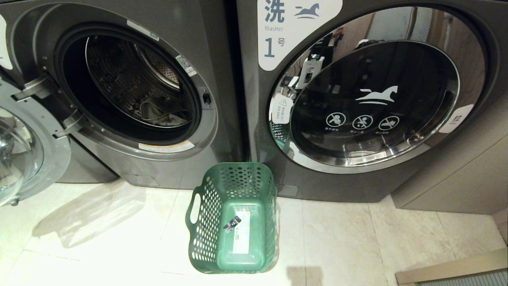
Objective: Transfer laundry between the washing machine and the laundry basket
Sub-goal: Pick a cloth and place it into the basket
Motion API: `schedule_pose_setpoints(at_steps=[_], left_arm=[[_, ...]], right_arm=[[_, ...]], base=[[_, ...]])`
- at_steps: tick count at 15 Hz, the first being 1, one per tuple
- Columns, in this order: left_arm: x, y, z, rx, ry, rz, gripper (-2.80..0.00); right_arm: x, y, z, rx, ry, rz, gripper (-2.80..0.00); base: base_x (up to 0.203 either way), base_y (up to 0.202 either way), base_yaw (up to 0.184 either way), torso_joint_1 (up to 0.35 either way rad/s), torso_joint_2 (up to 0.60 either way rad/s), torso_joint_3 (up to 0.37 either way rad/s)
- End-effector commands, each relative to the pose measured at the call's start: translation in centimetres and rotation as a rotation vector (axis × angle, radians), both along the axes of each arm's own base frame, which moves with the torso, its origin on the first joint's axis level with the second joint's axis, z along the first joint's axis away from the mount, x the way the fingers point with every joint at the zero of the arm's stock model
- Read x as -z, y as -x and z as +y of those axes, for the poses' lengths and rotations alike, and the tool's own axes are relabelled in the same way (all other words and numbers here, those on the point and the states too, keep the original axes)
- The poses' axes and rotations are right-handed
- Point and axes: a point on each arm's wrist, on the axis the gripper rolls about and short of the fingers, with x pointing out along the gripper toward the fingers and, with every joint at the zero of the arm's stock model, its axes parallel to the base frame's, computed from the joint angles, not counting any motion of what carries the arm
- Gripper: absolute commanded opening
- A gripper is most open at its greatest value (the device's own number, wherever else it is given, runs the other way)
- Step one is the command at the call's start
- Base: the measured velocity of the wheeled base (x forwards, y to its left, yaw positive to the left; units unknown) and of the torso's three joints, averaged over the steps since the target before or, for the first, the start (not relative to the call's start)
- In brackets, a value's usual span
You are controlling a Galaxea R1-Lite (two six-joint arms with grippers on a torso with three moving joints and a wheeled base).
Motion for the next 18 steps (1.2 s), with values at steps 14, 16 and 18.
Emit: schedule_pose_setpoints(at_steps=[14, 16, 18], left_arm=[[0.17, 0.0, -0.02, 0.007, -0.038, 0.009, -2.8], [0.17, -0.02, -0.02, 0.007, -0.043, 0.01, -2.8], [0.17, -0.01, -0.05, 0.022, -0.045, 0.01, -2.8]], right_arm=[[0.0, 0.01, 0.0, -0.001, 0.0, -0.001, -2.8], [0.0, 0.01, 0.0, -0.002, 0.0, -0.001, -2.8], [0.0, 0.01, 0.0, -0.001, -0.001, -0.001, -2.8]], base=[[0.0, 0.0, 0.0, 0.0, 0.0, 0.0], [0.002, 0.082, -0.01, 0.0, 0.0, -0.004], [0.0, 0.182, -0.004, 0.005, 0.0, 0.002]])
